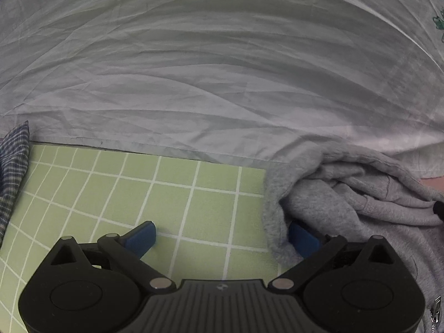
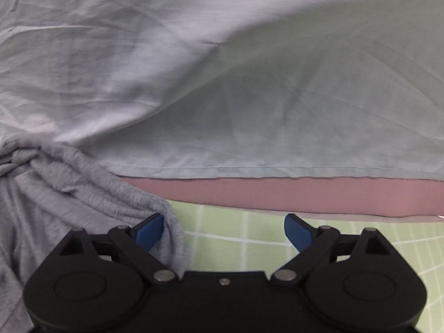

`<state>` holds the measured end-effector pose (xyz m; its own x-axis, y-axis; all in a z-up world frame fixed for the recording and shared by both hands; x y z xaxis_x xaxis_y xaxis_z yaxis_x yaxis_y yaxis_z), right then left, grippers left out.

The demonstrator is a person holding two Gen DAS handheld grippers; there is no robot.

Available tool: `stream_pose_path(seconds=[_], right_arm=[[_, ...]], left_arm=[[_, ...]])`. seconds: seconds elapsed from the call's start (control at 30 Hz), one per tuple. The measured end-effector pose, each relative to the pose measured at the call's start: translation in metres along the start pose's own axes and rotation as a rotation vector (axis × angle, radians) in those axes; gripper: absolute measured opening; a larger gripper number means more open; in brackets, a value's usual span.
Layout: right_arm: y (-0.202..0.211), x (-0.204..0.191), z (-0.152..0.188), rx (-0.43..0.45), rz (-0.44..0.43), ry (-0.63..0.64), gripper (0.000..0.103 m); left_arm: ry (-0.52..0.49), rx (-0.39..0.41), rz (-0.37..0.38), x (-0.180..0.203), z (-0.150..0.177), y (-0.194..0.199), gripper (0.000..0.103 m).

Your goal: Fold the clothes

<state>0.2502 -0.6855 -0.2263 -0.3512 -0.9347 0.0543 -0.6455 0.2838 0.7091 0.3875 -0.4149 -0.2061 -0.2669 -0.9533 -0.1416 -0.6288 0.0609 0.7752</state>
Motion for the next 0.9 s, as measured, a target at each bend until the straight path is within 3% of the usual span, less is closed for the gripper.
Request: stream_pose_path(seconds=[0.17,0.33,0.57,0.9], right_arm=[[0.019,0.021,0.006,0.017,0.180,0.071,0.094],[0.065,0.029,0.010,0.103,0.280,0.105,0.094],[0.146,0.039,0.024,0.208,0.354,0.040,0.094],[0.249,0.029,0.087,0.271,0.402,0.031,0.096]], left_arm=[[-0.124,0.051,-0.132,-0.002,-0.005,0.008,0.101],[-0.204,0.195,-0.201,0.008,-0.014,0.051,0.101],[-0.123,0.277,-0.120,-0.004,-0.006,0.132,0.101],[-0.089,0.323,-0.073,-0.032,0.075,0.215,0.101]])
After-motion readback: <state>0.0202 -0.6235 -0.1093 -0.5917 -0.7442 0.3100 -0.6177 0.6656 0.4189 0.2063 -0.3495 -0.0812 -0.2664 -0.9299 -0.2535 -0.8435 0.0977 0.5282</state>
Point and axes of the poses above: each gripper's, at about its wrist camera, not at the fingertips, and y roughly against the way its jaws point, x to its right, z to its underside, the point moved 6 cm from there along -y, roughly the way its jaws point, and after that the axes turned 8 degrees about -z, right-handed, at the moved point
